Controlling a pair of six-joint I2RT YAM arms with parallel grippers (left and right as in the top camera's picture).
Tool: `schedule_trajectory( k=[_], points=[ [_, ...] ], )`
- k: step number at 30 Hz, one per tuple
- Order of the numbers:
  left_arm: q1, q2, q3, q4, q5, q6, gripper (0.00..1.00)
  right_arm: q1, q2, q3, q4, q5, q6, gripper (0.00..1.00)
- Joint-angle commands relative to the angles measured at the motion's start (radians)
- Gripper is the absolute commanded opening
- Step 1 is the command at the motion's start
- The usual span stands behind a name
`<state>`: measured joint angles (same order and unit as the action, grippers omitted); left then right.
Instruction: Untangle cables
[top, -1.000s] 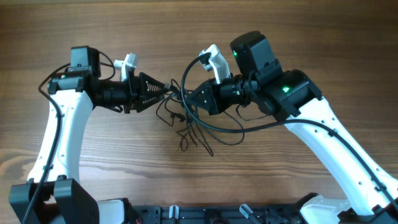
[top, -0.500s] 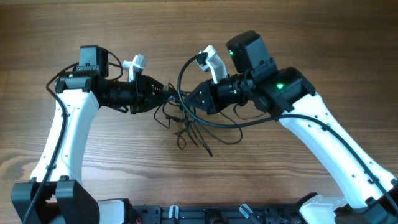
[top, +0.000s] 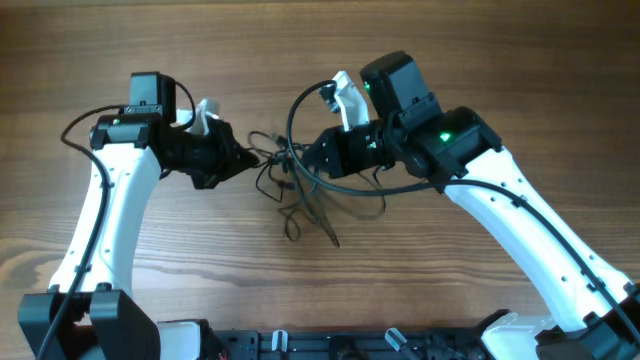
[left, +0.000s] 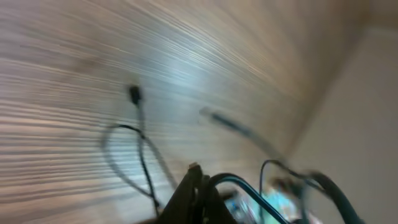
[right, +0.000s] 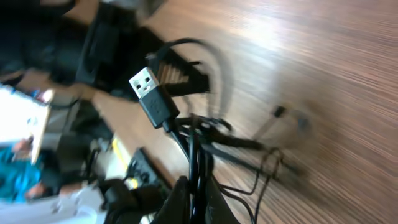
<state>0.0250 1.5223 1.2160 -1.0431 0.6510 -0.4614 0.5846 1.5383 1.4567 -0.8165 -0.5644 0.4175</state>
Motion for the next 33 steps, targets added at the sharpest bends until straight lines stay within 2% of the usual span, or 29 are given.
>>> schedule_trajectory(
  k=[1,5,11,13,18,25,28,30,33],
  points=[
    [0.006,0.004,-0.006,0.002,-0.285,-0.079,0.04,-0.018,-0.065,0.014,-0.007,0.182,0.116,0.04],
    [0.006,0.004,-0.006,0.002,-0.32,-0.079,0.04,-0.034,-0.123,0.014,-0.02,0.391,0.222,0.05],
    [0.006,0.004,-0.006,-0.013,-0.422,-0.131,0.04,-0.034,-0.18,0.014,-0.134,0.834,0.377,0.05],
    [0.006,0.004,-0.006,-0.013,-0.426,-0.131,0.04,-0.034,-0.181,0.014,-0.168,0.888,0.399,0.05],
    [0.006,0.004,-0.006,-0.009,-0.494,-0.192,0.04,-0.034,-0.179,0.014,-0.194,0.888,0.397,0.05],
    [0.006,0.004,-0.006,-0.013,-0.467,-0.201,0.04,-0.034,-0.179,0.014,-0.19,0.785,0.394,0.14],
    [0.006,0.004,-0.006,-0.006,-0.393,-0.193,0.04,-0.034,-0.173,0.014,-0.191,0.744,0.394,0.2],
    [0.006,0.004,-0.006,0.02,-0.264,-0.114,0.04,-0.034,-0.158,0.014,-0.191,0.658,0.384,0.27],
    [0.006,0.004,-0.006,0.064,-0.03,0.013,0.04,-0.034,-0.118,0.014,-0.188,0.509,0.291,0.3]
  ],
)
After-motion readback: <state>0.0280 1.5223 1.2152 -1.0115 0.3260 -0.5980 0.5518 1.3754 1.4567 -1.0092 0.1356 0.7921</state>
